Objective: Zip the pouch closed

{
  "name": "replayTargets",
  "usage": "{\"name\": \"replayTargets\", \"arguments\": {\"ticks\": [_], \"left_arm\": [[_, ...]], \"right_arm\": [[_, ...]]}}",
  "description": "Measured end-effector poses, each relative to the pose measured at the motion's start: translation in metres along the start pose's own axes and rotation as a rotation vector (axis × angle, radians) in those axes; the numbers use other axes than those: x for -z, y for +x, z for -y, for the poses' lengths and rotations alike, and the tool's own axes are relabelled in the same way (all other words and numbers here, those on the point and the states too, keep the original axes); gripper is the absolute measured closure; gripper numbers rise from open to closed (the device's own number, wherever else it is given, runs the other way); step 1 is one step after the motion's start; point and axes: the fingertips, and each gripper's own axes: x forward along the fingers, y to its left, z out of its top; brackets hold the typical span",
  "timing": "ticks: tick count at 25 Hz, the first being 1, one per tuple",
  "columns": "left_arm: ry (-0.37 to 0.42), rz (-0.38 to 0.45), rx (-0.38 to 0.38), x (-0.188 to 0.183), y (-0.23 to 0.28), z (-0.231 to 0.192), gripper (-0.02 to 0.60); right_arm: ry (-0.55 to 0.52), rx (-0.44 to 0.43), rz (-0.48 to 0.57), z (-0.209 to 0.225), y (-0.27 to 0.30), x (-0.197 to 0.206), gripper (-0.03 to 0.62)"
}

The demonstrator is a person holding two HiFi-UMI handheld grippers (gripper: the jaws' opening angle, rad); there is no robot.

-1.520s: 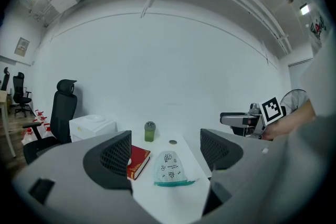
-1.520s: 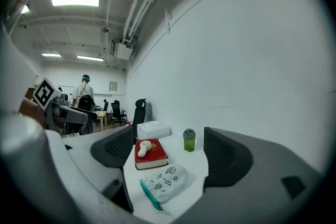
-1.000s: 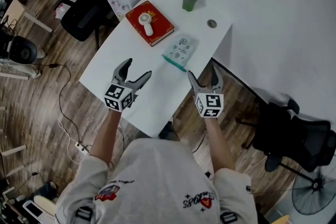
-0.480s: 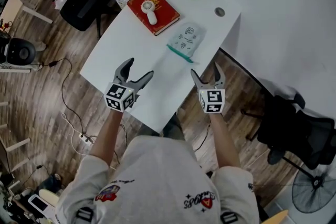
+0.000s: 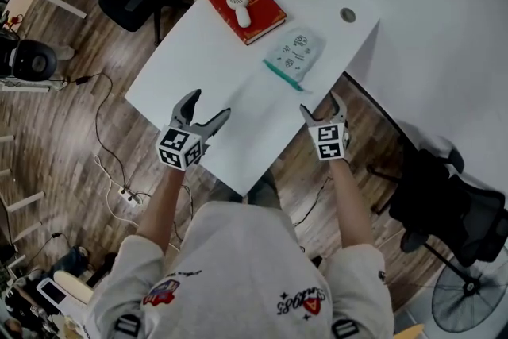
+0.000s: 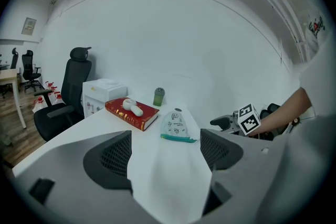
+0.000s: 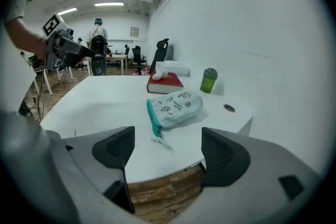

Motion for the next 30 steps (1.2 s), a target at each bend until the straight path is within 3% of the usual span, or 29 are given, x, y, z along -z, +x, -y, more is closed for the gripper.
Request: {"name": "replayTargets", "arguments": {"ticks": [10,18,21,28,30], "left_arm": [[-0.035,-0.02,-0.069,0.018,-0.021,-0.022,0.176],[-0.061,-0.022,-0.119,0.028,-0.037,-0.036,0.175],[-0.068,-0.024,-0.133,0.031,-0.041,-0.038,0.176],[-0.088,-0.023,-0.162,0.037,-0.052,-0.045,0.176],[-0.093,-0.024,-0.167,0.038,-0.053,-0.045,0.176]], "right_arm": [[-0.099,-0.152,-0.173,-0.011,0.039,0.031,0.293],[-0.192,-0.239,-0.257,-0.015,0.062,0.048,0.308],[-0.244,-0.277,-0.306,-0.017,0.067,0.054,0.355],[-0.327,-0.336,-0.339,-0.019,0.073,0.052,0.4],[-0.315,-0.335,-0.327,-0.017,0.075,0.052,0.456]]}}
